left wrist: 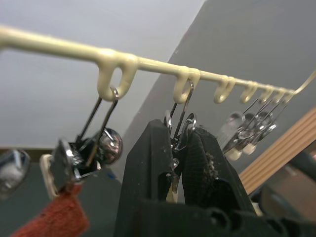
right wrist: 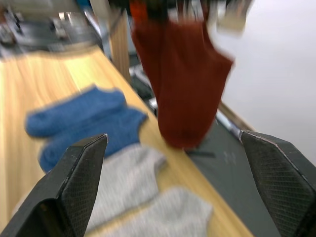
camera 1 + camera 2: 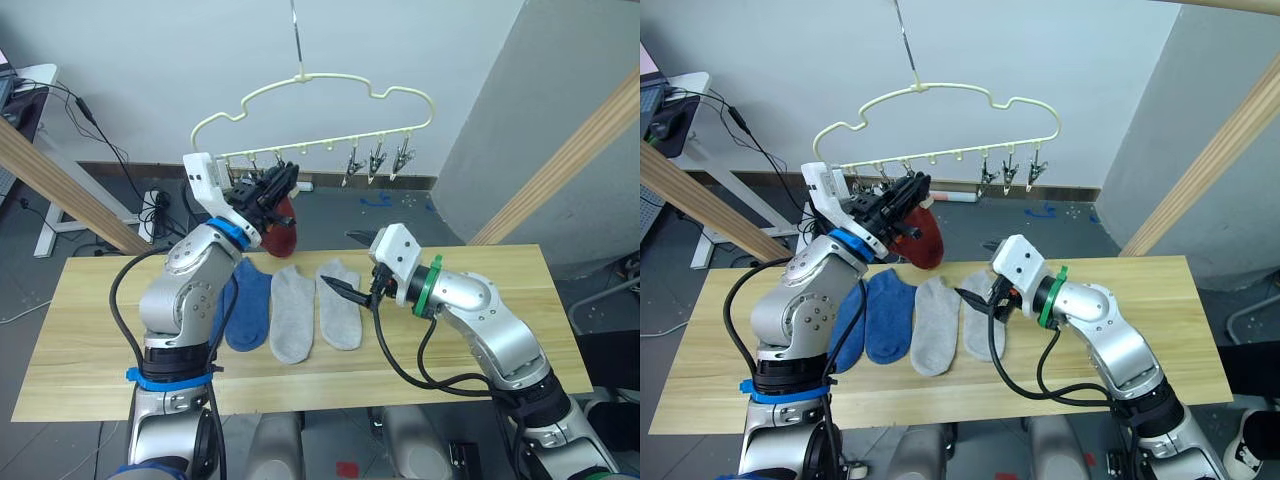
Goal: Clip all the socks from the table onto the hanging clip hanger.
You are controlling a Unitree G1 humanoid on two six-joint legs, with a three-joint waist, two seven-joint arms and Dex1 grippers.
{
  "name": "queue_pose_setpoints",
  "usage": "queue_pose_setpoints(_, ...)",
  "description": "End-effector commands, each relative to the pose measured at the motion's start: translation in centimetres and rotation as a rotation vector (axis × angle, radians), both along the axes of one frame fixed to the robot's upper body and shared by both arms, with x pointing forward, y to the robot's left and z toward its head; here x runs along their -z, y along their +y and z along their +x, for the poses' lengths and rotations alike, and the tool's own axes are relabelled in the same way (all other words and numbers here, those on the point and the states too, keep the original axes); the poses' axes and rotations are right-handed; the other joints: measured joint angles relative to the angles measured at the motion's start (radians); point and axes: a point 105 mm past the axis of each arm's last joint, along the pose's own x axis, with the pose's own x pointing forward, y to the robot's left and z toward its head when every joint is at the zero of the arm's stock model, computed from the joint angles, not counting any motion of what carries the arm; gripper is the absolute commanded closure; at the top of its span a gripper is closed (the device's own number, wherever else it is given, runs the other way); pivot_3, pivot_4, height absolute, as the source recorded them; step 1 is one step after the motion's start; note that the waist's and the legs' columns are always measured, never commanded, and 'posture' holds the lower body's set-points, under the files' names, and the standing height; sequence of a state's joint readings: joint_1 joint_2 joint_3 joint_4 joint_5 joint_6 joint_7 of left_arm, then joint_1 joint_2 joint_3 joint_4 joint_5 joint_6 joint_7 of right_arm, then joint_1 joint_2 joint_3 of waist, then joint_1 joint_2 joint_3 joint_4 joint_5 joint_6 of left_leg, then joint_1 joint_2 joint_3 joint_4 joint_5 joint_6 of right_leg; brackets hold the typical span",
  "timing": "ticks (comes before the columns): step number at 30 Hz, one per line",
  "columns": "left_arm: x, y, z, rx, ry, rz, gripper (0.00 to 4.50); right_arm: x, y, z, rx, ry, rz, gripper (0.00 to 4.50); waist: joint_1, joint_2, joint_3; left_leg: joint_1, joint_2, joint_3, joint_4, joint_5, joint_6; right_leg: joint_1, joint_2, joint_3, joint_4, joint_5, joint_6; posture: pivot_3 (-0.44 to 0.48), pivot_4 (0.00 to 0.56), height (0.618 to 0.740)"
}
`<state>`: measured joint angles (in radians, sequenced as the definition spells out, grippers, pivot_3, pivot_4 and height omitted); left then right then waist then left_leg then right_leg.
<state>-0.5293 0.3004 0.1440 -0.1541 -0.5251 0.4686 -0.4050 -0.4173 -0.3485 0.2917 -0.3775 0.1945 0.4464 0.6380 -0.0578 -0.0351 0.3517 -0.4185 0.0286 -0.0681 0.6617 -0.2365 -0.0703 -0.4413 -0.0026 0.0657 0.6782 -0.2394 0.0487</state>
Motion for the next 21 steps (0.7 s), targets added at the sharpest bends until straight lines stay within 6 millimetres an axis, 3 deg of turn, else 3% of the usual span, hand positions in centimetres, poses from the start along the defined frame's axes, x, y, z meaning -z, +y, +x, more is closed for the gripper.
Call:
queue_pose_setpoints(1,-1.1,0.0,-0.6,-0.004,-0.077,0.011,4.21,-2.6,0.1,-1.1,-0.069,-0.071,0.066,0.00,0.000,0.000,0.000,0.000,0.000,0.000,0.000,0.000,0.000,0.000,0.000,0.000,0.000,0.000,0.000,-0.077,0.307,0.735)
queue_pose_setpoints(5,-1.4,0.2,-0.6,-0.027,-0.113,0.016,4.21,-3.2,-0.2,-0.9,-0.073,-0.079,0.082,0.00,0.000,0.000,0.000,0.000,0.000,0.000,0.000,0.000,0.000,0.000,0.000,0.000,0.000,0.000,0.000,-0.076,0.306,0.735)
queue_pose_setpoints(12,-1.0,0.0,-0.8,-0.044,-0.155,0.069,2.07,-3.9,-0.5,-0.6,-0.076,-0.096,0.084,0.00,0.000,0.000,0.000,0.000,0.000,0.000,0.000,0.000,0.000,0.000,0.000,0.000,0.000,0.000,0.000,-0.075,0.309,0.735)
queue_pose_setpoints(21,-0.8,0.3,-0.4,-0.133,-0.197,0.131,2.07,-5.6,-1.4,-0.6,-0.123,-0.098,0.104,0.00,0.000,0.000,0.000,0.000,0.000,0.000,0.000,0.000,0.000,0.000,0.000,0.000,0.000,0.000,0.000,-0.072,0.308,0.735)
